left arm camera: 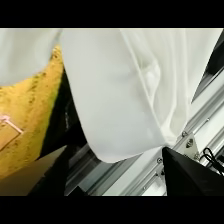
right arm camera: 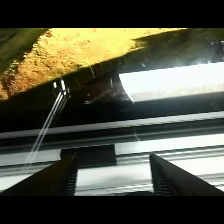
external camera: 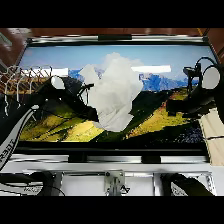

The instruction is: Fold the shirts.

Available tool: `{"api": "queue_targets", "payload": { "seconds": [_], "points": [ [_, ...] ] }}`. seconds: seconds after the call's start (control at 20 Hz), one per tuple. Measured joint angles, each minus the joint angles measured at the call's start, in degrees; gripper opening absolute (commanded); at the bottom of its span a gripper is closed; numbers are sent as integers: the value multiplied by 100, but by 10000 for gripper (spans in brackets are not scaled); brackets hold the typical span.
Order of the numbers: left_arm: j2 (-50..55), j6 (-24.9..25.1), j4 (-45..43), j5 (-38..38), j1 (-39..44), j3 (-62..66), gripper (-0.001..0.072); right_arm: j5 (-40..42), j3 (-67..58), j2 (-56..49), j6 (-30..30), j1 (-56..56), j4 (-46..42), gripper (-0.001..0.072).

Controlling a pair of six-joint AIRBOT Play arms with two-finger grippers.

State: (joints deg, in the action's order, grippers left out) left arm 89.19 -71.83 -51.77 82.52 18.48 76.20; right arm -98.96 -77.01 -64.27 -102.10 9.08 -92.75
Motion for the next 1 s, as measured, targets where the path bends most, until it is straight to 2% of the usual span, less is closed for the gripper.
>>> {"api": "queue_targets", "payload": {
  "seconds": [0.25,0.45,0.8,1.0],
  "points": [
    [-498,-22,-487,-118,-431,52,720,140,472,2,-22,0,704,674],
    [-610,66,-472,-409,-673,-555,720,1139,1281,-13,-85,9,1928,674],
    [-623,763,868,-1567,-726,-1366,720,2975,2247,-997,-382,35,3574,673],
    [-601,1001,1215,-1897,-590,-1456,720,3661,2352,-1720,-428,411,4046,672]
  ]
}}
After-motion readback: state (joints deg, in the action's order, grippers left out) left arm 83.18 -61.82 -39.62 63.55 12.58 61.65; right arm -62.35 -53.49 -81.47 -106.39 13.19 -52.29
